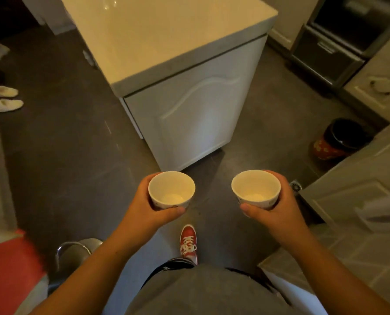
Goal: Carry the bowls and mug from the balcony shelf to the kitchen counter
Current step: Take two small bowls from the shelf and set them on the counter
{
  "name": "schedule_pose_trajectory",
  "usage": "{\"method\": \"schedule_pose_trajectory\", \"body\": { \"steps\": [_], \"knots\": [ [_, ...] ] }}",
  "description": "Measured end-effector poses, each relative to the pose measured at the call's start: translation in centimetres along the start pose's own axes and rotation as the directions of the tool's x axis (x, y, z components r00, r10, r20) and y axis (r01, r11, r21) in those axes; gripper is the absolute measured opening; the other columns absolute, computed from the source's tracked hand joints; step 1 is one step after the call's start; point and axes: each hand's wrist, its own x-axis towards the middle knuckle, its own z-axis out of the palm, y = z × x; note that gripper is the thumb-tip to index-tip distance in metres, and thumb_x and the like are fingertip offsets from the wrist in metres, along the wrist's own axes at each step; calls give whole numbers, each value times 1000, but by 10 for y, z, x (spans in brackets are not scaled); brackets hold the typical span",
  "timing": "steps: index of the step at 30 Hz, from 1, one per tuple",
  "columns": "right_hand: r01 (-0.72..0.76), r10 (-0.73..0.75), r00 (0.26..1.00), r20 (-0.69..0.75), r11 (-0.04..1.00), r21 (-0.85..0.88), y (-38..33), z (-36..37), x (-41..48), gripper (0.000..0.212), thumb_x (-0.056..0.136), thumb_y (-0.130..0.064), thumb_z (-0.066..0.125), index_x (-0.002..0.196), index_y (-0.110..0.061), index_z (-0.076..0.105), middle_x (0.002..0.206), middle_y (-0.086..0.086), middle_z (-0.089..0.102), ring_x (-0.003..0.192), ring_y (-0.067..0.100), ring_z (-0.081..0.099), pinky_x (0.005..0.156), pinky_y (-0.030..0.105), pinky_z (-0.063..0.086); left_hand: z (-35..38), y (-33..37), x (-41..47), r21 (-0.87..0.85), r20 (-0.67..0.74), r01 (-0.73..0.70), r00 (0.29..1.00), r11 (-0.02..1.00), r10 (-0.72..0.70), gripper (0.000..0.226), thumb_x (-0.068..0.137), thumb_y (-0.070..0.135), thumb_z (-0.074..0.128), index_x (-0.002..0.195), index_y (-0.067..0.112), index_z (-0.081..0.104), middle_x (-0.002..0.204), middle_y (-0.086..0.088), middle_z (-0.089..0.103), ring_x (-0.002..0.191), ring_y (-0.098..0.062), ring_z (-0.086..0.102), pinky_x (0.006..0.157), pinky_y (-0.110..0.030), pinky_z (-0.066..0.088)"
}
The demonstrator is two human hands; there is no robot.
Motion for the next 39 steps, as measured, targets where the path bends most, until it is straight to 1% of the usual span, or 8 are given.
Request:
{"method": "schedule_pose_trajectory", "body": {
  "steps": [4, 8, 17, 23, 28, 31, 35, 39],
  "knots": [
    [-35, 34, 987, -156, 999, -5, -3, -25, 30, 83, 59, -14, 91, 118, -45, 43, 114, -30, 52, 99, -23, 53, 71, 3, 47, 21, 31, 82, 30, 192, -31, 981, 999, 25, 80, 54, 36, 83, 122, 43, 41, 122, 14, 53, 108, -9, 58, 75, -17, 55],
    [-104, 120, 940, -319, 992, 66, 2, -64, 42, 90, 50, -36, 86, 129, -35, 43, 117, -25, 54, 105, -4, 57, 80, 14, 46, 74, 63, 153, 32, 378, -87, 923, 996, 69, 79, 56, 29, 91, 117, 41, 43, 121, 13, 54, 103, 4, 59, 73, -10, 52],
    [-160, 219, 823, -524, 975, 157, 42, -171, 94, 89, 43, -47, 83, 124, -40, 46, 119, -18, 56, 106, -5, 57, 71, 8, 52, 235, 123, 275, 69, 574, -181, 812, 981, 109, 74, 57, 35, 90, 115, 43, 45, 117, 17, 57, 100, 10, 59, 71, -9, 52],
    [-158, 215, 832, -512, 975, 154, 50, -247, 175, 80, 45, -49, 82, 115, -50, 44, 115, -26, 52, 103, -19, 52, 71, 1, 49, 305, 160, 327, 107, 562, -182, 822, 977, 92, 73, 58, 34, 82, 119, 42, 43, 118, 17, 56, 101, 10, 58, 74, -12, 53],
    [-135, 176, 890, -421, 983, 127, 41, -294, 263, 90, 47, -50, 82, 126, -42, 40, 117, -27, 50, 107, -10, 53, 79, 13, 47, 320, 179, 366, 128, 493, -160, 867, 979, 77, 76, 58, 32, 89, 118, 42, 44, 118, 18, 57, 103, 8, 58, 75, -11, 52],
    [-123, 151, 919, -363, 987, 99, 40, -312, 318, 90, 55, -35, 90, 129, -41, 39, 121, -17, 52, 111, 0, 53, 84, 19, 47, 322, 188, 398, 148, 453, -145, 889, 978, 63, 77, 60, 31, 89, 121, 41, 43, 114, 22, 59, 105, 7, 57, 76, -12, 53],
    [-121, 142, 938, -317, 989, 88, 46, -327, 394, 80, 58, -27, 90, 115, -55, 41, 108, -44, 50, 104, -19, 52, 80, 14, 46, 332, 197, 453, 155, 401, -145, 913, 977, 72, 74, 60, 32, 85, 120, 41, 43, 106, 39, 57, 105, 10, 56, 75, -7, 50],
    [-116, 130, 941, -312, 991, 63, 46, -345, 463, 79, 61, -21, 91, 113, -55, 42, 107, -43, 50, 102, -22, 51, 78, 10, 45, 356, 213, 524, 140, 409, -134, 910, 981, 66, 73, 60, 34, 83, 119, 43, 42, 105, 42, 55, 105, 14, 54, 73, -3, 47]
  ]
}}
